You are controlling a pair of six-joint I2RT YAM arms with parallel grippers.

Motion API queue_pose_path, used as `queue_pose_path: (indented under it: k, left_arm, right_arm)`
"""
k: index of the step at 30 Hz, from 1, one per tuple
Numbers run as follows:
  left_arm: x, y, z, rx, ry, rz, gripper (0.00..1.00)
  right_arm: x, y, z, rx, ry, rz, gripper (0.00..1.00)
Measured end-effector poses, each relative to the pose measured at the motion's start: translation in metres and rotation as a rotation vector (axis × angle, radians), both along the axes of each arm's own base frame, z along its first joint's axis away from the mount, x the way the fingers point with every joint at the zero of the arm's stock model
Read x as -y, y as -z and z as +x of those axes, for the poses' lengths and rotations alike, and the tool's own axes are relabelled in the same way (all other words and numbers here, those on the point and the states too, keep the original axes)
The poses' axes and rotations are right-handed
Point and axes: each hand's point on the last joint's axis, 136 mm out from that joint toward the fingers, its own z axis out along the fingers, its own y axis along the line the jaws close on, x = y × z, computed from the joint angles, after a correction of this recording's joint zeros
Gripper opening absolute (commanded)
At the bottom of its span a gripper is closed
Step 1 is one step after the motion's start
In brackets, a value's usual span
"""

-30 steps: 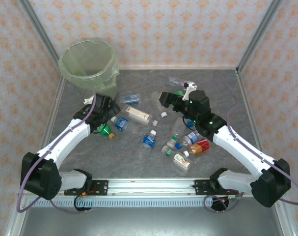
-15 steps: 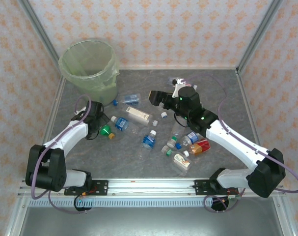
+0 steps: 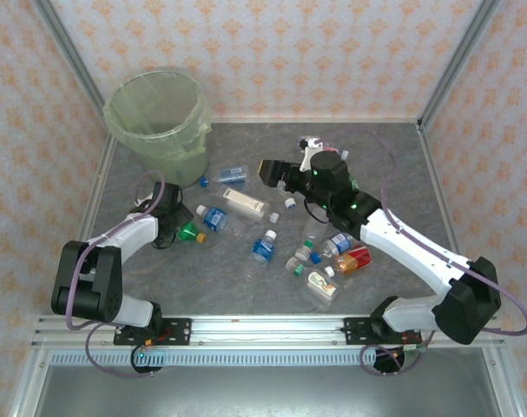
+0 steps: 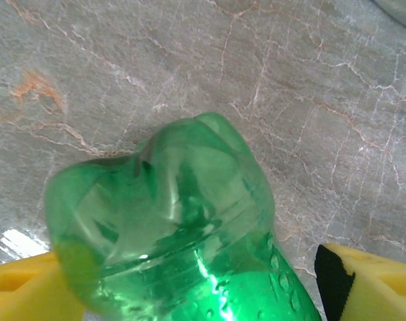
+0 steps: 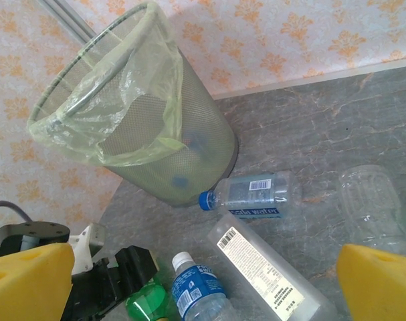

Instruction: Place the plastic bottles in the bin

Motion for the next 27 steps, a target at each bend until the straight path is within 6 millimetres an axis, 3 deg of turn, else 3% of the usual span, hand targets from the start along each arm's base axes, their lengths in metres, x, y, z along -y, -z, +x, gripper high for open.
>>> queue_pose_path:
  k: [10,14,27]
  left_arm:
    - [0.003,0.005,0.002,0.014,0.020,-0.011,0.59]
    - [0.004,0.002,-0.001,0.021,0.026,-0.015,0.58]
    - [0.005,-0.058,-0.005,0.193,0.033,-0.033,0.51]
  right_arm:
    - [0.008,-0.011,-0.012,0.024,-0.001,0.019,1.00]
    - [0.010,-0.017,-0.015,0.036,-0.001,0.030,1.00]
    - [0.007,-0.004,-0.019,0.013,-0.033,0.022,1.00]
